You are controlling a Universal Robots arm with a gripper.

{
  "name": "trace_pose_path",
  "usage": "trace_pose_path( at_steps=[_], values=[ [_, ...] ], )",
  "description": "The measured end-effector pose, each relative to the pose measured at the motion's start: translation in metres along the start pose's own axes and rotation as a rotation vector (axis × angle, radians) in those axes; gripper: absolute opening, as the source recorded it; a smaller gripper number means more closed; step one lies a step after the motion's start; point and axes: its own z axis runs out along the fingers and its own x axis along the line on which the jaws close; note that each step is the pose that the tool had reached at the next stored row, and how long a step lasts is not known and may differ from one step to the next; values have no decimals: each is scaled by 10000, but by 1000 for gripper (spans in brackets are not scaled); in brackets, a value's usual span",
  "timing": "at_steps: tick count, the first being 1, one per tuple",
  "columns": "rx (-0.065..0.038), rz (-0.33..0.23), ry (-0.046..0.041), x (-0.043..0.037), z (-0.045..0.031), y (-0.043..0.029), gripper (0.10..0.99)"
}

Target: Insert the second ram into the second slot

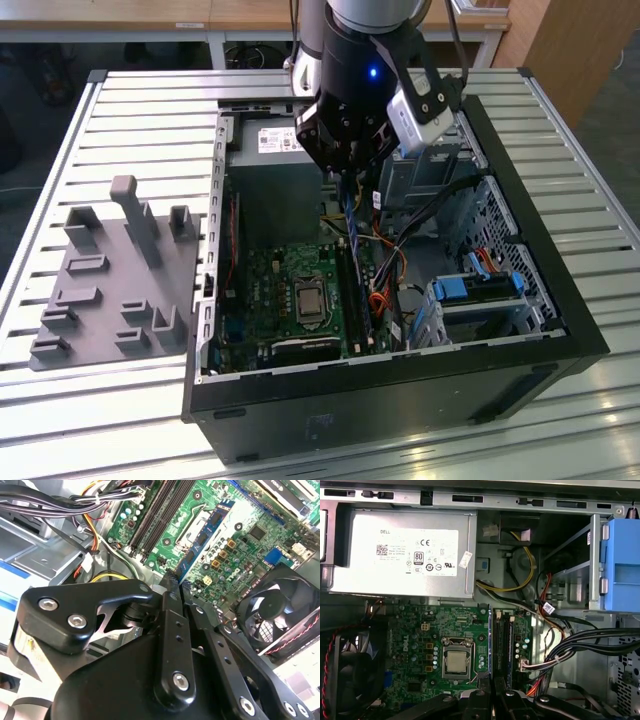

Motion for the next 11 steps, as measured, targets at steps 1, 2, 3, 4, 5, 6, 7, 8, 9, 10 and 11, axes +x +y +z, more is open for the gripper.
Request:
trace_pose_path(
  at_steps=[1,2,3,4,5,6,7,8,9,10,11],
  values=[
    [0,0,0,0,3,-1,141],
    [0,0,0,0,5,-1,141],
    [0,0,1,0,7,-2,141],
    [0,0,0,0,10,-3,141],
    [0,0,0,0,12,-4,141],
    [0,0,0,0,14,-4,141],
    [0,0,1,0,16,-5,141],
    [0,0,1,0,18,-6,141],
    [0,0,1,0,20,-6,141],
    [0,0,0,1,22,-7,141],
    [0,0,0,0,24,-8,141]
  ],
)
